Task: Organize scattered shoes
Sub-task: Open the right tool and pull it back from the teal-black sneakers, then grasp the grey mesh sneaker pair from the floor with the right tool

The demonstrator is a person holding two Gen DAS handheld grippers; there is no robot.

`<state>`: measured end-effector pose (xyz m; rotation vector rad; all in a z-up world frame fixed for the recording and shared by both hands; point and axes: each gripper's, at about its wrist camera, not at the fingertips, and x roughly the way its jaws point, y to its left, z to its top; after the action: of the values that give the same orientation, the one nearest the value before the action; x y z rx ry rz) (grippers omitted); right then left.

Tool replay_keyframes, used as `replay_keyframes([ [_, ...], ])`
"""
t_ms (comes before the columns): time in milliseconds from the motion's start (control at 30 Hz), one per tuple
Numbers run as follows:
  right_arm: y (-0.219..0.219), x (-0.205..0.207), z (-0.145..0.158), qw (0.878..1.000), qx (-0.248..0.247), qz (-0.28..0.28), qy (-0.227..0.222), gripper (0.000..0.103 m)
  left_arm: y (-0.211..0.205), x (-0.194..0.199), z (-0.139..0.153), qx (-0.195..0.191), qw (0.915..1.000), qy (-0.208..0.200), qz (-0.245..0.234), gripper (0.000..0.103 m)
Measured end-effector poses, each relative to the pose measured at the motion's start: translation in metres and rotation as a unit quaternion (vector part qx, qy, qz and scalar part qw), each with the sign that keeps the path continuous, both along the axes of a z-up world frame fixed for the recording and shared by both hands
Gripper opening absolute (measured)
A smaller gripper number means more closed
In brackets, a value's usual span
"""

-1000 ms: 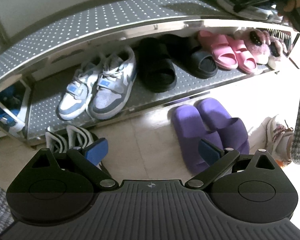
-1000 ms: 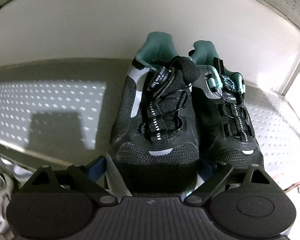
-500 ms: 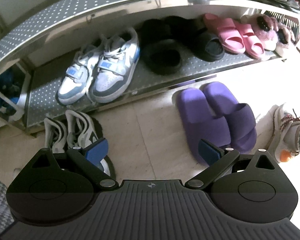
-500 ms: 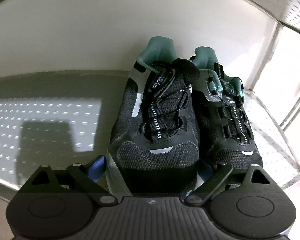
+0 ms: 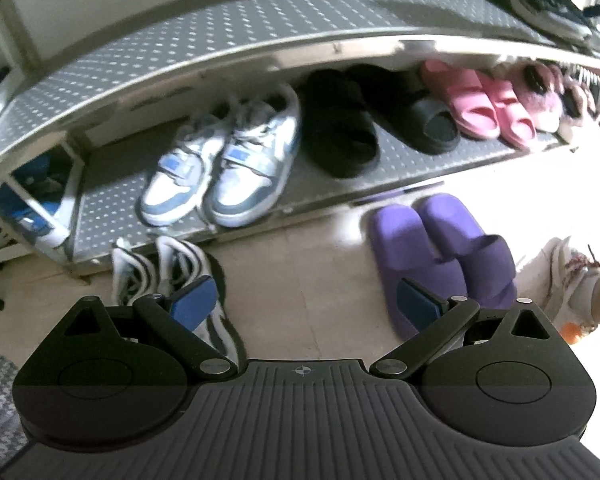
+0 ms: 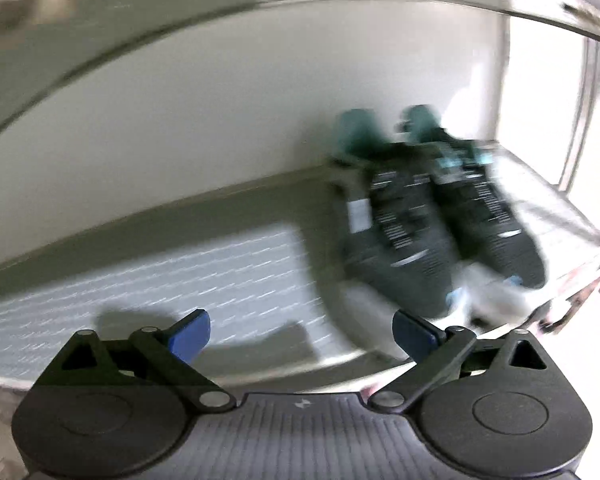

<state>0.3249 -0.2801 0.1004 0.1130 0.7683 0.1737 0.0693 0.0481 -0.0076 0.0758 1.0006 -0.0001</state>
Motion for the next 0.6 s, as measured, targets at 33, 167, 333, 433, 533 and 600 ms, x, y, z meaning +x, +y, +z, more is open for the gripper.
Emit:
replay_keyframes([
  [33,0.023,-0.012,0.002,0.999,-0.003,0.026,0.021,0.099,0.007,-0.002,0.003,-0.001,0.9999,-0.002,0.013,0.099],
  [167,0.095,-0.049,-0.022,0.987,-0.007,0.112,0.119,0.097,0.024,-0.005,0.006,-0.009,0.9992,0.0,0.04,0.099],
  [333,0.176,-0.09,-0.117,0.94,-0.021,0.181,0.288,0.077,0.037,-0.009,0.005,-0.015,0.9982,0.011,0.058,0.099],
  [433,0.227,-0.149,-0.196,0.885,-0.019,0.225,0.408,0.048,0.044,-0.011,0.009,-0.013,0.9978,0.008,0.065,0.099],
  [533,0.265,-0.218,-0.232,0.846,0.0,0.267,0.462,0.048,0.054,-0.013,0.016,-0.017,0.9972,0.004,0.073,0.099],
  [600,0.28,-0.242,-0.242,0.844,0.008,0.269,0.463,0.048,0.06,-0.015,0.018,-0.015,0.9968,0.007,0.078,0.099],
])
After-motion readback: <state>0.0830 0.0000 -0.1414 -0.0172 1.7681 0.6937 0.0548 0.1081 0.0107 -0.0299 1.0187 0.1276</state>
